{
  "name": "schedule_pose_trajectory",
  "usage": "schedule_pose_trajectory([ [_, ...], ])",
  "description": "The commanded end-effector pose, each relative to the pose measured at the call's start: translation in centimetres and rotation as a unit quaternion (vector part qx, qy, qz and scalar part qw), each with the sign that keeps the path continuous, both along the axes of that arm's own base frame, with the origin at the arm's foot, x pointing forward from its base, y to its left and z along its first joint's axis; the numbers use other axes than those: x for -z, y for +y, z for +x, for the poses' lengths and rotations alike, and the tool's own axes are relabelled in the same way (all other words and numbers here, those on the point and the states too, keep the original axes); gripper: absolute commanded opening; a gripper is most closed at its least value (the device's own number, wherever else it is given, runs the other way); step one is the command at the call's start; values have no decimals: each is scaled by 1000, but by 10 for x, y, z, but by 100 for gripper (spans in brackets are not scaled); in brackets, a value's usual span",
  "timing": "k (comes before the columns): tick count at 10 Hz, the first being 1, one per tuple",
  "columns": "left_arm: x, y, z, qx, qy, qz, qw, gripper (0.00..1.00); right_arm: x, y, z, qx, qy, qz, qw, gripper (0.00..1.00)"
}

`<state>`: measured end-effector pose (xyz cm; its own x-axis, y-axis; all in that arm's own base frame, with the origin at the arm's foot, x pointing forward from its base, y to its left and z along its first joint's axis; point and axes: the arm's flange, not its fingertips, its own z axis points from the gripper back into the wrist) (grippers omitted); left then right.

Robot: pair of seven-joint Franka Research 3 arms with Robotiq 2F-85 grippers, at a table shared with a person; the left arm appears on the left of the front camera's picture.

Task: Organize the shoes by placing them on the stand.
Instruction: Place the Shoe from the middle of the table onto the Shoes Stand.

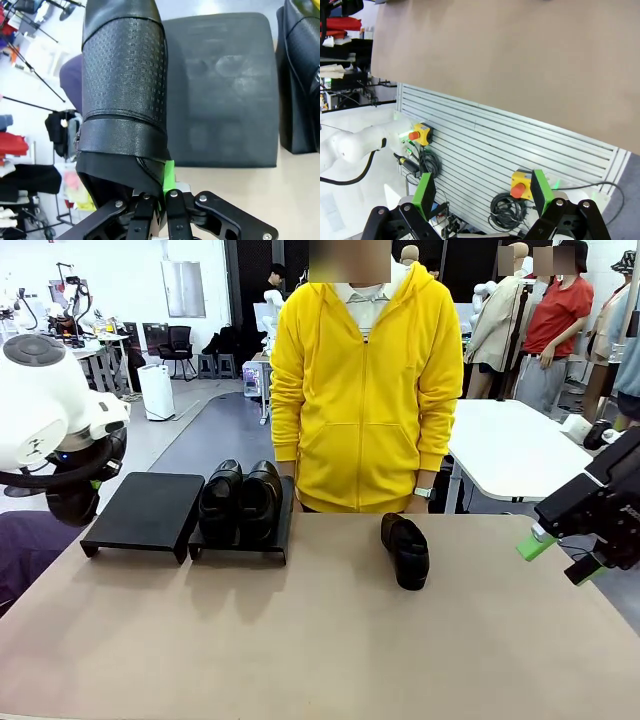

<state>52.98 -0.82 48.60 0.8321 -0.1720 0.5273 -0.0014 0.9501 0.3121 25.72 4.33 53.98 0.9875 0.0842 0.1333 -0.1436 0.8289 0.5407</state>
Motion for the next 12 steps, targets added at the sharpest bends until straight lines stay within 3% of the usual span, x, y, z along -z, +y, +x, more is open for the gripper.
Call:
schedule_pose_trajectory([
  [1,6,-1,10,0,-27,-4,1000,0,-1,-1,1,-10,-6,8,1000,100],
  [5,38,-1,19,-7,-46,-39,998,0,-1,-1,1,-10,-6,8,1000,100],
  [8,45,-3,26,1,-73,-39,997,0,-1,-1,1,-10,-6,8,1000,100],
  [12,54,-4,33,7,-49,-42,998,0,-1,-1,1,-10,-6,8,1000,100],
])
